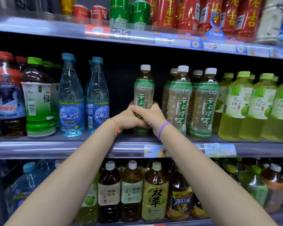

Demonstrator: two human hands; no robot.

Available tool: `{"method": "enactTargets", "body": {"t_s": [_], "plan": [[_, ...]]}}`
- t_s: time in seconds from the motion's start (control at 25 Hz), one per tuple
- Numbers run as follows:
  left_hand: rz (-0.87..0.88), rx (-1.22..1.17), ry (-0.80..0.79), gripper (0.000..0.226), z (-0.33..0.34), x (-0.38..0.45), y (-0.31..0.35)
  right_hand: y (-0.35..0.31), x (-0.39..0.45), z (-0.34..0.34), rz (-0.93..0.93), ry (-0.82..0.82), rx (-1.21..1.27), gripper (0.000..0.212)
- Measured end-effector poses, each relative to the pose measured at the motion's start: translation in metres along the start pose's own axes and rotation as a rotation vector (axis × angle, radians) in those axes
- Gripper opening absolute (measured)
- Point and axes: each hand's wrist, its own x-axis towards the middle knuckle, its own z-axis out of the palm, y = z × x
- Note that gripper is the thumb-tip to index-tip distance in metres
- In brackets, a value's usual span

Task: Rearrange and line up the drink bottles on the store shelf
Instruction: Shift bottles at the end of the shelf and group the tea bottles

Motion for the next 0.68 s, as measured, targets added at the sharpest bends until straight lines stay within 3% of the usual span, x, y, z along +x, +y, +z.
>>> {"method": "enactTargets", "body": {"t_s": [0.12,0.16,0.24,0.28,0.44,0.56,0.68], "plan": [[-0.044,0.036,0.067,0.055,0.005,-0.002,-0.003,0.000,-0.005,0.001,-0.006,0.019,0.014,0.085],[-0.075,0.068,0.111,0.071,0.006,-0.001,-0.007,0.000,-0.008,0.000,-0.009,0.024,0.023,0.089],[-0.127,0.133,0.191,0.124,0.006,0.001,-0.018,-0.001,-0.013,0.000,-0.009,0.031,0.040,0.102],[-0.144,0.159,0.208,0.133,0.007,0.004,-0.026,0.000,-0.015,-0.001,-0.013,0.030,0.050,0.104],[-0.144,0.238,0.225,0.139,0.011,-0.002,-0.027,-0.003,-0.030,-0.003,-0.021,0.026,0.039,0.103],[-0.162,0.285,0.209,0.131,0.020,-0.024,-0.005,-0.004,-0.042,-0.009,-0.019,0.025,-0.010,0.098],[-0.147,0.496,0.207,0.130,0.029,-0.048,0.008,-0.003,-0.058,-0.013,-0.060,0.004,-0.072,0.089]]}}
